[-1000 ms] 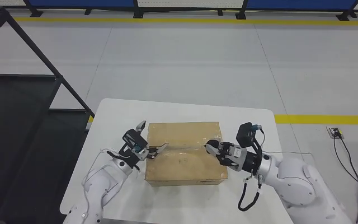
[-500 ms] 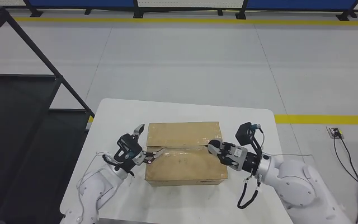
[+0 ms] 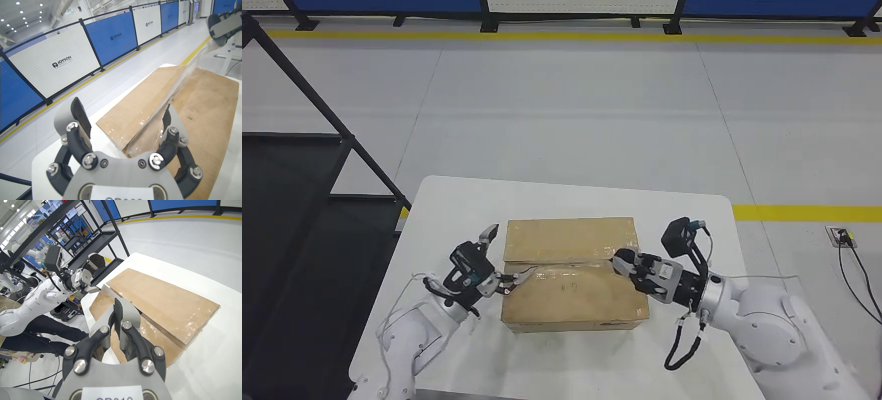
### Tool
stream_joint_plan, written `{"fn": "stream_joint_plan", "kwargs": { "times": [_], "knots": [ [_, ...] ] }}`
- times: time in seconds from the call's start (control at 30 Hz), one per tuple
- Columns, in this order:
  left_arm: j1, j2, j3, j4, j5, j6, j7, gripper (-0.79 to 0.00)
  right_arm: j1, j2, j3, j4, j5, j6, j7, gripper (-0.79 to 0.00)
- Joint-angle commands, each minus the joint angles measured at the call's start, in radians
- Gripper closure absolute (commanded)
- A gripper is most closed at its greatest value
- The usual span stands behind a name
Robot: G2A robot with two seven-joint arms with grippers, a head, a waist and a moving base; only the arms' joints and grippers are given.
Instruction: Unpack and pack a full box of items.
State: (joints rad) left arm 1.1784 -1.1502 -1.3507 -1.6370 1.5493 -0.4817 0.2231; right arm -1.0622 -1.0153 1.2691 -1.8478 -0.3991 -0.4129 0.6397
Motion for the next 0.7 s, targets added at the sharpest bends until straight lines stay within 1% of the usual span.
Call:
{"fn": "stream_joint_plan", "kwargs": {
  "times": [0.0, 0.37, 0.67],
  "knots": [
    [-0.004, -0.001, 0.008, 0.006, 0.008, 0.006, -0.001, -0.785, -0.005, 0.001, 0.004, -0.007, 0.000, 0.001, 0.001, 0.000],
    [-0.049, -0.007, 0.041, 0.050, 0.021, 0.048, -0.036, -0.785, -0.043, 0.006, 0.029, -0.032, -0.001, 0.005, 0.009, 0.000],
    [-0.090, -0.011, 0.072, 0.086, 0.032, 0.035, -0.059, -0.785, -0.043, 0.006, 0.026, -0.016, 0.010, 0.020, 0.030, 0.000]
  ]
}}
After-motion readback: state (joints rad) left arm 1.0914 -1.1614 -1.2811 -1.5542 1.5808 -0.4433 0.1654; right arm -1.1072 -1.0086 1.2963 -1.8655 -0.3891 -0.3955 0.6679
